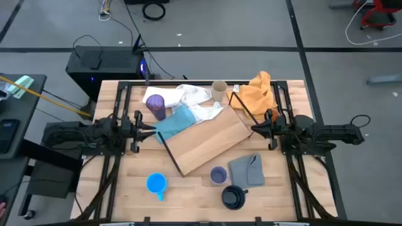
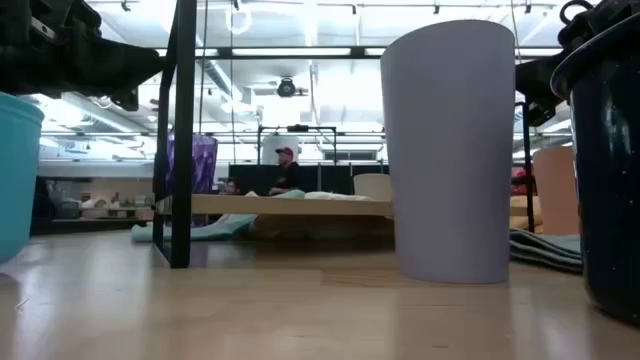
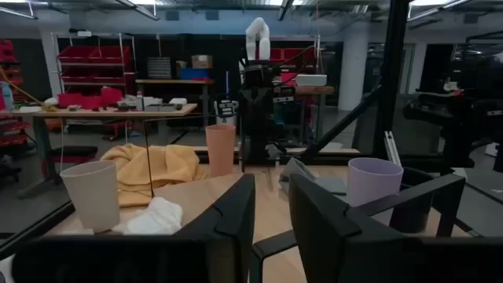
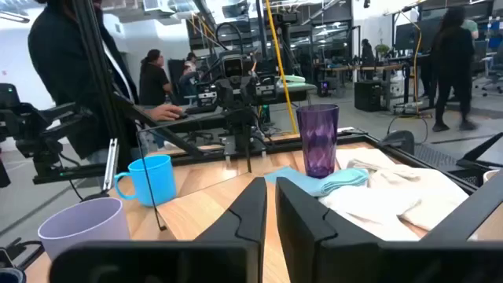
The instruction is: Stack small to large cups/mugs on shelf
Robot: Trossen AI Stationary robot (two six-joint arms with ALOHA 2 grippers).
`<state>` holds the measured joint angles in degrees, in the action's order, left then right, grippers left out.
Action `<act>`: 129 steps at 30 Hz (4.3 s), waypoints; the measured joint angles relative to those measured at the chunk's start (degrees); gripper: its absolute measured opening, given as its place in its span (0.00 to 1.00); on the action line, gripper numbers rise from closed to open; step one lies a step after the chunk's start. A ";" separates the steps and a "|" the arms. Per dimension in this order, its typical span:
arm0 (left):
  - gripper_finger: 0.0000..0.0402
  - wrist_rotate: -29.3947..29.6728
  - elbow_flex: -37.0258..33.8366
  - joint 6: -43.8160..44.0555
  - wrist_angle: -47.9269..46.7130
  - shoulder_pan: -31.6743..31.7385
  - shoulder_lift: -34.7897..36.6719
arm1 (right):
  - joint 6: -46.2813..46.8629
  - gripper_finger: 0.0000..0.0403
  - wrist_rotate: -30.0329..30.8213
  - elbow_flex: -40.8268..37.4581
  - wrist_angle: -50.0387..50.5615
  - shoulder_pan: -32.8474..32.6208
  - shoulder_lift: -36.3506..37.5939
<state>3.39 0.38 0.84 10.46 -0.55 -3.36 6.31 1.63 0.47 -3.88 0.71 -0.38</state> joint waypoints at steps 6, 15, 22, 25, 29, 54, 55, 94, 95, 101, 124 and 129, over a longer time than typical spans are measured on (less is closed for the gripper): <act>0.22 0.01 0.00 0.00 0.00 0.00 -0.02 | 0.00 0.09 0.00 0.00 -0.02 0.02 0.00; 0.20 0.01 -0.01 0.00 0.00 0.01 0.00 | 0.00 0.09 0.01 0.00 -0.02 0.02 -0.01; 0.22 -0.01 -0.01 0.00 0.00 -0.01 0.00 | 0.00 0.09 0.00 0.00 -0.01 0.01 0.00; 0.23 -0.01 0.00 0.00 0.00 0.01 -0.02 | 0.00 0.09 0.01 0.00 -0.01 0.02 0.00; 0.22 -0.01 -0.02 0.00 0.00 -0.01 0.00 | 0.00 0.09 0.00 0.00 -0.02 0.00 -0.02; 0.21 0.01 -0.01 -0.01 0.00 0.00 0.00 | 0.00 0.09 0.00 0.00 -0.02 0.00 0.00; 0.21 0.00 -0.01 0.00 0.00 -0.01 0.00 | 0.00 0.09 0.01 0.00 0.00 0.01 -0.01; 0.22 0.00 -0.02 0.00 0.00 0.00 0.00 | 0.00 0.09 0.01 0.00 0.00 0.01 0.00; 0.21 0.01 -0.01 -0.02 0.00 -0.01 -0.01 | 0.00 0.09 0.01 0.00 -0.02 0.02 -0.02; 0.20 0.01 -0.01 0.00 0.00 -0.01 -0.02 | 0.00 0.09 0.02 0.00 -0.02 0.00 -0.02; 0.20 0.01 -0.02 0.00 0.02 0.00 -0.01 | 0.00 0.09 0.01 0.00 -0.02 0.02 -0.01; 0.21 -0.01 0.00 0.70 0.49 0.00 -0.02 | 0.00 0.09 0.00 0.00 -0.02 0.00 -0.02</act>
<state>3.38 0.38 1.54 10.95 -0.54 -3.38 6.31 1.63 0.47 -3.90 0.71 -0.40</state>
